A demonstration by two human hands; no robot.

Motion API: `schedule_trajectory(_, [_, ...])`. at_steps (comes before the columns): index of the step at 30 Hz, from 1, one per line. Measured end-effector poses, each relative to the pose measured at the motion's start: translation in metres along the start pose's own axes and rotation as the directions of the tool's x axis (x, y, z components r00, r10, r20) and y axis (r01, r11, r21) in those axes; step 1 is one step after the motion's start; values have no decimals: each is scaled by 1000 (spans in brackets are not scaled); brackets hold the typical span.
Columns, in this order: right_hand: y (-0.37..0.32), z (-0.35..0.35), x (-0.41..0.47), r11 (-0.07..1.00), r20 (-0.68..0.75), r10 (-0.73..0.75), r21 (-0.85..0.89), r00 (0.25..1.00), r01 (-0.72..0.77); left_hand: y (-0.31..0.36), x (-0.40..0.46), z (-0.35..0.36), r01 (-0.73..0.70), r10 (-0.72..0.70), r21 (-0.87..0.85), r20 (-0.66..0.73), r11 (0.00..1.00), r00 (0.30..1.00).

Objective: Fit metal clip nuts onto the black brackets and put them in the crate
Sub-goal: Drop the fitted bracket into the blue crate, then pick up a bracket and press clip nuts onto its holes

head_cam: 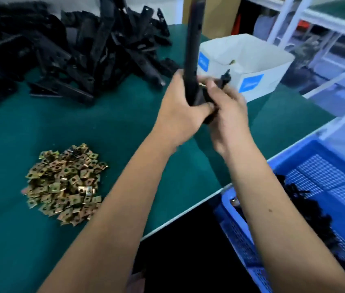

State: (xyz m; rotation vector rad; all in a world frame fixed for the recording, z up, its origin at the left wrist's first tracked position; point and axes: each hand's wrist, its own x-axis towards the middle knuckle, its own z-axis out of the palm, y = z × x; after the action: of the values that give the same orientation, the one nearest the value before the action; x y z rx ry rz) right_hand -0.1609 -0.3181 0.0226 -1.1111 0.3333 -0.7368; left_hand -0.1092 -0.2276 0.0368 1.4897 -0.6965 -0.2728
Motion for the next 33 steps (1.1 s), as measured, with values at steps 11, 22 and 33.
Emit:
schedule_trajectory(11, [-43,-277,-86,928,-496,68,-288,866,-238,-40,-70,223,298,-269,-25,363,954,892])
schedule_trajectory(22, [4,-374,-109,97,-760,115,-633,640,-768,-97,-98,248,362,-547,414,554,835,628])
schedule_trajectory(33, [-53,-196,-44,217,-243,-452,-963,858,-158,-12,-33,180,134,-107,-73,298,988,948])
